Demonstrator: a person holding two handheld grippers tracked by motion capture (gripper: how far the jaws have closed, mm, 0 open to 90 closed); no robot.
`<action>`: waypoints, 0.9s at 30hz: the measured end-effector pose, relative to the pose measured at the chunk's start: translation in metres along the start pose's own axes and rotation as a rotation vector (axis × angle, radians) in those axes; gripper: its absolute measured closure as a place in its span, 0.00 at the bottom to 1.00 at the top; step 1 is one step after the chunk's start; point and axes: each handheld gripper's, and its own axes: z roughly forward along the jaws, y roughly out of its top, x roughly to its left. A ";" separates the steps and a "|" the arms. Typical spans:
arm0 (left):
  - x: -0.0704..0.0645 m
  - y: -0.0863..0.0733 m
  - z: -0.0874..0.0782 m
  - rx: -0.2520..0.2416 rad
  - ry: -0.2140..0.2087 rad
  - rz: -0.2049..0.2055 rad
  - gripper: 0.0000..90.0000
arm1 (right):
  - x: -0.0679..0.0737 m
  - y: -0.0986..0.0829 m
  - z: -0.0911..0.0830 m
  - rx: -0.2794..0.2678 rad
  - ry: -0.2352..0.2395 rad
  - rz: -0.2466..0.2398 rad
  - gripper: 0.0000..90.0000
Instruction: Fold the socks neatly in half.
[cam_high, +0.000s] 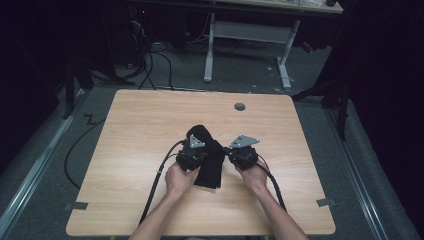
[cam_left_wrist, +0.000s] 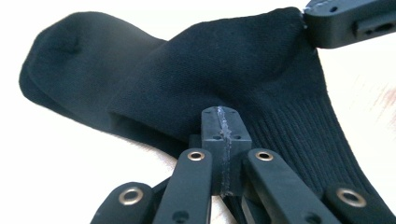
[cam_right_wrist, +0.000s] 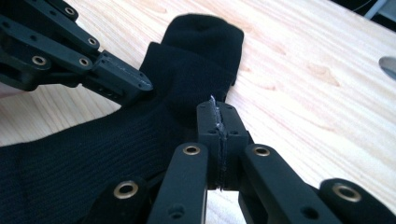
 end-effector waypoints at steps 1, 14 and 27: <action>0.000 0.000 -0.002 0.000 0.007 0.014 1.00 | 0.000 0.002 -0.001 -0.009 0.004 -0.002 1.00; 0.002 -0.001 0.016 0.014 0.067 -0.007 0.72 | -0.001 -0.002 0.008 0.026 0.027 0.003 1.00; 0.005 0.001 0.005 0.019 0.066 0.037 1.00 | -0.001 0.002 0.007 0.024 0.026 -0.004 1.00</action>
